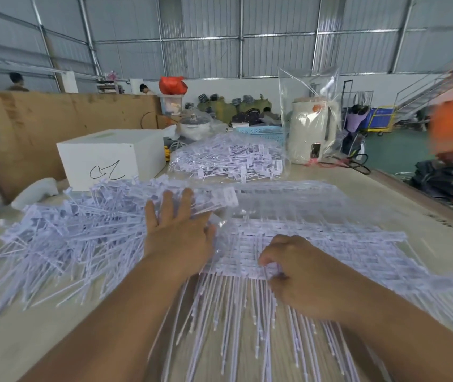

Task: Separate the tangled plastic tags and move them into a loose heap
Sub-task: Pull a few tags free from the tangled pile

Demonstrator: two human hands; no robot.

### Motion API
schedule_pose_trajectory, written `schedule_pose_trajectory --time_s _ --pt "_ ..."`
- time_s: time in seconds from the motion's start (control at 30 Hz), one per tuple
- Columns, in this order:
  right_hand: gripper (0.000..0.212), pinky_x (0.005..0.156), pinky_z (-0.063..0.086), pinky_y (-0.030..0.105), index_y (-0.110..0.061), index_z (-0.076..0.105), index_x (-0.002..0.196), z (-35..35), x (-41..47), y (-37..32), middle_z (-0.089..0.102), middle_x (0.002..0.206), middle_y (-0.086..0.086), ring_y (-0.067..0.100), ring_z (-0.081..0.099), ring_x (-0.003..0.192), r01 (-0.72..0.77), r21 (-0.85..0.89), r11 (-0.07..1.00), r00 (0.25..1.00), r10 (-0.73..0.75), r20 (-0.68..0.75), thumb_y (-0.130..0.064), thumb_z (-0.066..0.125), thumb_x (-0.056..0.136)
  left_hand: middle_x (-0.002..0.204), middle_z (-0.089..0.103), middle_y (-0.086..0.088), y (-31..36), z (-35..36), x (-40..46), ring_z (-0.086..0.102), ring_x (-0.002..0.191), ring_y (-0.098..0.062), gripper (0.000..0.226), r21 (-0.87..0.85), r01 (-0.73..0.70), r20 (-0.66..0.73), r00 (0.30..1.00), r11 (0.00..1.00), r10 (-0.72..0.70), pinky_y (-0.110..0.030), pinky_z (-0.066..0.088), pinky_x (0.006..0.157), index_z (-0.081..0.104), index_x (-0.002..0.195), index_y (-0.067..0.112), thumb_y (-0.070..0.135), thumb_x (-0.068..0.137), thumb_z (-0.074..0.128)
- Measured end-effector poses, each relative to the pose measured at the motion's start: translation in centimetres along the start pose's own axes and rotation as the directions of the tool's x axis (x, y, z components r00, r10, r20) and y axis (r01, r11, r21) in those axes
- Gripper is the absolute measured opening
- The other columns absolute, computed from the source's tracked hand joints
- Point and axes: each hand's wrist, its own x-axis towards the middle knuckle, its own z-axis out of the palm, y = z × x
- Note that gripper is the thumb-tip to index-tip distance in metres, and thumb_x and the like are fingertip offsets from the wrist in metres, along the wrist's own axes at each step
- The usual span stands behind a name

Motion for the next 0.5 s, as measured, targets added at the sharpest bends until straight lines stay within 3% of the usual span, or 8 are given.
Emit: schedule_pose_trajectory --time_s 0.1,0.23,0.3,0.37,0.43,0.5 --pt "0.044 0.096 0.041 0.032 -0.025 0.053 0.13 -0.2 -0.1 0.0 0.041 0.116 -0.009 0.018 0.042 0.118 -0.046 -0.037 0.998 0.999 0.046 0.006 -0.016 0.058 0.087 0.163 -0.018 0.0 0.4 0.2 -0.4 -0.024 0.146 -0.034 0.049 -0.006 0.001 -0.042 0.999 1.0 -0.001 -0.058 -0.022 0.11 0.026 0.149 0.042 0.049 0.101 0.02" --pt "0.036 0.097 0.043 0.035 -0.027 0.055 0.121 -0.3 -0.2 -0.4 0.043 0.116 -0.008 0.019 0.042 0.115 -0.074 -0.03 0.997 0.997 0.074 -0.006 -0.019 0.057 0.087 0.164 -0.001 -0.003 0.9 -0.1 -1.1 -0.011 0.149 -0.029 0.043 -0.107 -0.121 -0.185 0.978 0.987 0.1 -0.055 -0.02 0.112 0.047 0.139 0.041 0.042 0.096 0.041" --pt "0.032 0.095 0.042 0.033 -0.027 0.057 0.118 -0.3 -0.3 -0.5 0.045 0.113 -0.008 0.018 0.043 0.112 -0.067 -0.044 0.997 0.998 0.066 -0.022 -0.02 0.057 0.087 0.16 0.021 -0.007 1.1 -0.6 -1.2 0.009 0.147 -0.028 0.039 -0.199 -0.235 -0.316 0.934 0.951 0.165 -0.054 -0.008 0.116 0.06 0.128 0.034 0.035 0.091 0.051" --pt "0.03 0.093 0.04 0.031 -0.025 0.058 0.116 -0.4 -0.3 -0.6 0.046 0.112 -0.006 0.017 0.043 0.11 -0.058 -0.065 0.996 0.998 0.057 -0.021 -0.02 0.058 0.087 0.146 0.045 -0.009 1.4 -1.0 -1.2 0.034 0.137 -0.031 0.037 -0.255 -0.384 -0.429 0.867 0.887 0.252 -0.055 0.015 0.115 0.068 0.12 0.023 0.027 0.086 0.053" --pt "0.029 0.092 0.039 0.032 -0.021 0.058 0.115 -0.5 -0.3 -0.8 0.048 0.112 -0.003 0.018 0.042 0.108 -0.041 -0.123 0.992 0.999 0.041 -0.002 -0.02 0.058 0.086 0.143 0.051 -0.006 1.9 -1.3 -1.4 0.041 0.134 -0.03 0.04 -0.249 -0.459 -0.396 0.852 0.853 0.343 -0.053 0.021 0.114 0.065 0.125 0.021 0.028 0.09 0.048" --pt "0.026 0.09 0.037 0.033 -0.019 0.058 0.109 -0.6 -0.4 -1.0 0.049 0.108 -0.002 0.019 0.042 0.105 -0.031 -0.153 0.988 0.999 0.032 0.001 -0.021 0.059 0.084 0.153 0.039 0.005 2.1 -0.9 -1.6 0.024 0.144 -0.02 0.041 -0.246 -0.416 -0.251 0.9 0.875 0.357 -0.045 0.003 0.118 0.053 0.138 0.029 0.036 0.101 0.036"
